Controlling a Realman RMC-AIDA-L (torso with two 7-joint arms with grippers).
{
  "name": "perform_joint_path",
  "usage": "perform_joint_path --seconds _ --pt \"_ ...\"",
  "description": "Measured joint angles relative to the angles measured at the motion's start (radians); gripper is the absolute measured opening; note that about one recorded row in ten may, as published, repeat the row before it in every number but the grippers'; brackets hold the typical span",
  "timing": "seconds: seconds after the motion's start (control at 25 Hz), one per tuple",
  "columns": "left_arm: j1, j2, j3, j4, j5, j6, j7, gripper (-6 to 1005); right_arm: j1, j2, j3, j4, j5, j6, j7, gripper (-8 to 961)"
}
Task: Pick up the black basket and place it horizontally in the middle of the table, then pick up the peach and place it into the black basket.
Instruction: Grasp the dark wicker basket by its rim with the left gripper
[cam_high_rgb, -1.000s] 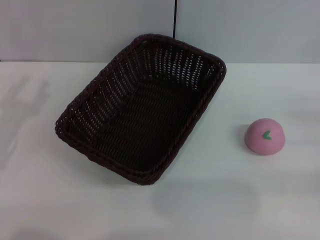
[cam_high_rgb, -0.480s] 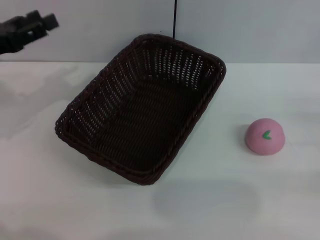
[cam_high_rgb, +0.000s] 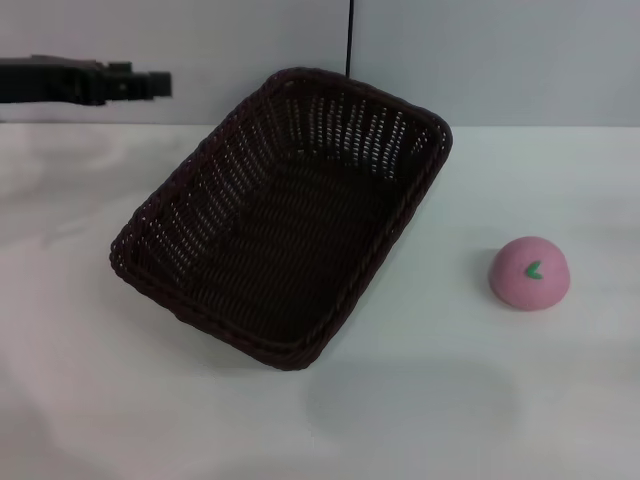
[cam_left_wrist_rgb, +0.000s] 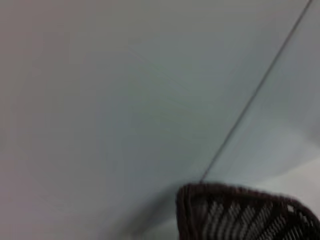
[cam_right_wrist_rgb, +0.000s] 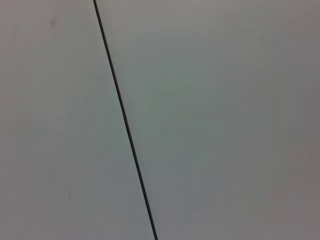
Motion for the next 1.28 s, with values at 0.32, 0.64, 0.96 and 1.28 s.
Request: perform_joint_path --seconds 0.32,0.64,0.96,1.28 --pt "-0.061 -0.033 0.084 0.037 0.173 0.008 -0.146 659 0.001 0.000 0.000 0.006 0.000 0.007 0.000 513" --pt "-0.091 -0.051 0.093 0.023 0.260 -0.004 -0.175 641 0.004 0.000 0.000 0.009 0.000 0.022 0.000 513" --pt "-0.080 -0.051 0.104 -0.008 0.265 -0.016 -0.178 623 0.001 0.000 0.000 0.009 0.000 0.031 0.000 512" --pt "-0.081 -0.051 0.110 -0.031 0.291 -0.024 -0.178 605 0.003 0.000 0.000 0.009 0.000 0.031 0.000 513"
